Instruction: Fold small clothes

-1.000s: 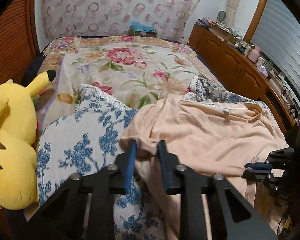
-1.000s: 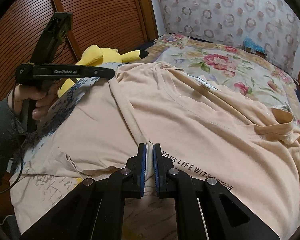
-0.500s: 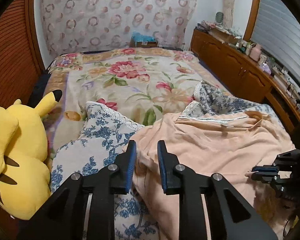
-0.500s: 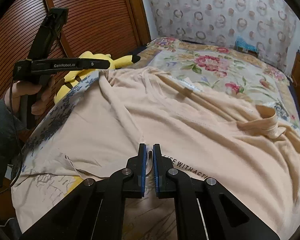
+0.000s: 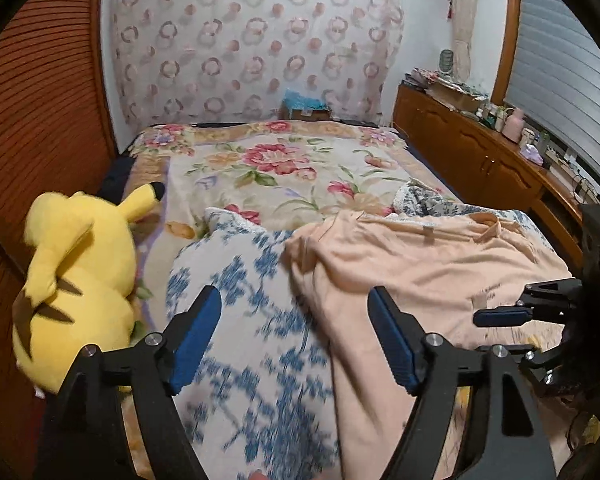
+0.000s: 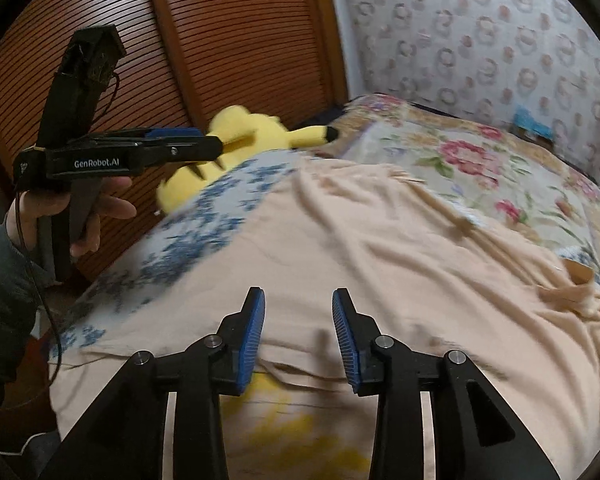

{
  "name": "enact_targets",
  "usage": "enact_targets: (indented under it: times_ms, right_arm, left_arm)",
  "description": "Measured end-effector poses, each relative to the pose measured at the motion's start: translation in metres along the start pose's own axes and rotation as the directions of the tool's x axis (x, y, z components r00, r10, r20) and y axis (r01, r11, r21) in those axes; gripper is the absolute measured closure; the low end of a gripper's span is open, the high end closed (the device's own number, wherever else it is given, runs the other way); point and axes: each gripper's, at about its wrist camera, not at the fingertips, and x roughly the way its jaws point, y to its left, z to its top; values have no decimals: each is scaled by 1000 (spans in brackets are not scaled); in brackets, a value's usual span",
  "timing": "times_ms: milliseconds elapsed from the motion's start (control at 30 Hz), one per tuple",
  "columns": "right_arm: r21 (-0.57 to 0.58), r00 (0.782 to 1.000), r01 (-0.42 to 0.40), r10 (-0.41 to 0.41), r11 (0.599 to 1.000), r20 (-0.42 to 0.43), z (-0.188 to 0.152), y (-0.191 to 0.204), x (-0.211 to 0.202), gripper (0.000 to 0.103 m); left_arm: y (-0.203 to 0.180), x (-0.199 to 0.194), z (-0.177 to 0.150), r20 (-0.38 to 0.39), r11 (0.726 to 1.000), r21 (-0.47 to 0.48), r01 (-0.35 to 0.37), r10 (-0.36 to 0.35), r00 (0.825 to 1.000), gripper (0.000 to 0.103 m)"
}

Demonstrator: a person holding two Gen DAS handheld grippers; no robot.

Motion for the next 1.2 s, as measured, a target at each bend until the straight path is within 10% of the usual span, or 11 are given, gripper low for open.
enact_targets:
  times_ms: [500, 700, 1200]
  right_arm:
    - [-113, 982, -102, 82, 988, -168, 2, 44, 64, 70]
    - [-138, 984, -93, 70, 986, -164, -7, 56, 51, 97]
    - [-20, 994, -46, 44, 999, -98, -53, 42, -20, 92]
  left_arm:
    - [23, -32, -58, -29, 994, -99, -50, 48, 998, 26]
    - [17, -34, -65, -25, 994, -100, -42, 39, 999, 26]
    - [-17, -26, -68, -42, 998, -58, 5, -7, 999, 26]
